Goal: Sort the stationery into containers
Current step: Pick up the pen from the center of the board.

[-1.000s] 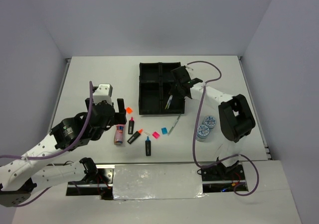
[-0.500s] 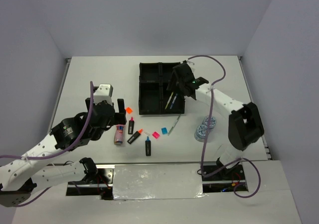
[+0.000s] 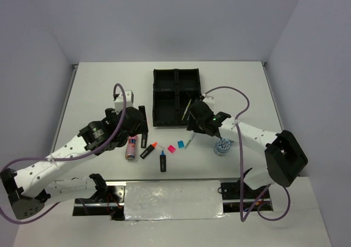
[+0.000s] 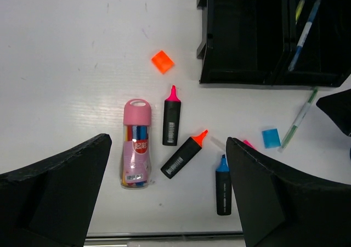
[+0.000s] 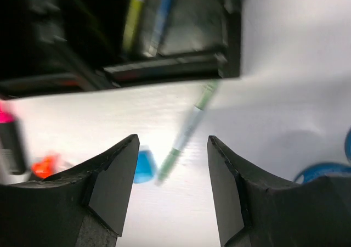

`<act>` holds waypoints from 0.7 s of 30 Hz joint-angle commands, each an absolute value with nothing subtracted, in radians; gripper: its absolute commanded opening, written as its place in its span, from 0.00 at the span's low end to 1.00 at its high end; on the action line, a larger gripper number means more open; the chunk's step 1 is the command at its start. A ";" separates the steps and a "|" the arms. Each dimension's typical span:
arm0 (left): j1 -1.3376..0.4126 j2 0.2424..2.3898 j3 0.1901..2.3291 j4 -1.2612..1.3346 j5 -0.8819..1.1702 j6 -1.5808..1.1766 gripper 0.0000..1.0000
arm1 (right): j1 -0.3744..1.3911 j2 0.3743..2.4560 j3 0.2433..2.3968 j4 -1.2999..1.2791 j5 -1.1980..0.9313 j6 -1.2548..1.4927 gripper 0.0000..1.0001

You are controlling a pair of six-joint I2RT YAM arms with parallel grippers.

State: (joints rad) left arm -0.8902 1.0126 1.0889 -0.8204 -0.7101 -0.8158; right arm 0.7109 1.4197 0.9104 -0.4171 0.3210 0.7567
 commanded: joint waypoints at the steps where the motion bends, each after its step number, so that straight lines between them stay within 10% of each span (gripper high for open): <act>1: -0.882 1.058 1.083 -0.782 -0.663 -0.842 0.99 | 0.719 1.425 0.855 -0.381 0.341 0.822 0.60; 21: -0.870 1.092 0.999 -0.730 -0.566 -0.810 0.99 | 0.761 1.652 0.868 -0.377 0.376 0.942 0.37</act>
